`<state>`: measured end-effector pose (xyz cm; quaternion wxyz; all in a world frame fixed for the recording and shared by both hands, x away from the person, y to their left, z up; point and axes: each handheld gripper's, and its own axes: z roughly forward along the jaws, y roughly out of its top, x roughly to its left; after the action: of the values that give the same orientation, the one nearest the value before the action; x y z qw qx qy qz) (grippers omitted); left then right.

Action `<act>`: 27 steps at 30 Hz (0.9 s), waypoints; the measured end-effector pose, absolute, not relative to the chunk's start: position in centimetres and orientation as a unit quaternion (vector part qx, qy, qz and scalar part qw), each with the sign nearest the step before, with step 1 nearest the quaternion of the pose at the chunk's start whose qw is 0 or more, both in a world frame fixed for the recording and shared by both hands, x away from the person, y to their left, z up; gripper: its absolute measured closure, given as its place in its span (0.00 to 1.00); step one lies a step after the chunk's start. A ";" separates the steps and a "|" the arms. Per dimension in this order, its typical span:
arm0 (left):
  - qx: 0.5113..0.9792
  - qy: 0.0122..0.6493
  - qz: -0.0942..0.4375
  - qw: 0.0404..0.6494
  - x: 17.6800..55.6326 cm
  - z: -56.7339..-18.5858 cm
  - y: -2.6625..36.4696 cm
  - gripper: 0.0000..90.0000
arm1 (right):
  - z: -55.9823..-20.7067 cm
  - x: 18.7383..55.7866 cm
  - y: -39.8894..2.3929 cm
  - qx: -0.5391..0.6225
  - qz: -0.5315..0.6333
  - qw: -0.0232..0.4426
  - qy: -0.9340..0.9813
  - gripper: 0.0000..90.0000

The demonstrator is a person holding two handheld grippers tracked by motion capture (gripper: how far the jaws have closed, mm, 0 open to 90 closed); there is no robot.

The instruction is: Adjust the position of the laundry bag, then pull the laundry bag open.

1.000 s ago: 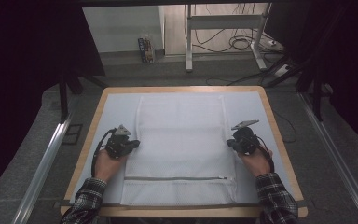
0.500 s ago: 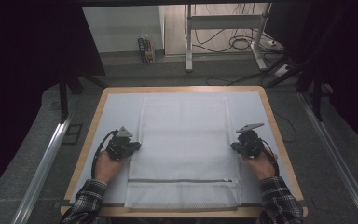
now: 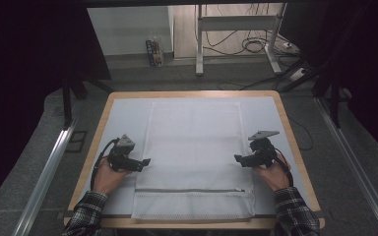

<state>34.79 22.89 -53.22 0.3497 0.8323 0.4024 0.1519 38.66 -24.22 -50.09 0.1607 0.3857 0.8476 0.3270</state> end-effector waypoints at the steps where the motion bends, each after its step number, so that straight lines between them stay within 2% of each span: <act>1: 0.833 0.400 0.158 0.347 34.7 -53.2 22.9 0.00 | -50.1 38.6 -24.2 0.383 0.325 0.164 0.849 0.09; 4: 0.833 0.402 0.161 0.345 34.7 -53.2 22.9 0.00 | -50.5 38.5 -24.2 0.374 0.323 0.166 0.853 0.05; 15: 0.842 0.392 0.172 0.328 34.4 -53.3 22.6 0.01 | -50.6 38.2 -24.4 0.366 0.333 0.164 0.854 0.00; 27: 0.841 0.385 0.177 0.336 33.0 -52.6 21.9 0.03 | -49.5 34.9 -26.3 0.382 0.337 0.157 0.846 0.06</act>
<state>33.02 21.86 -52.58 0.3363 0.8413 0.3845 0.1767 34.91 -26.26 -49.47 0.1568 0.3821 0.8463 0.3366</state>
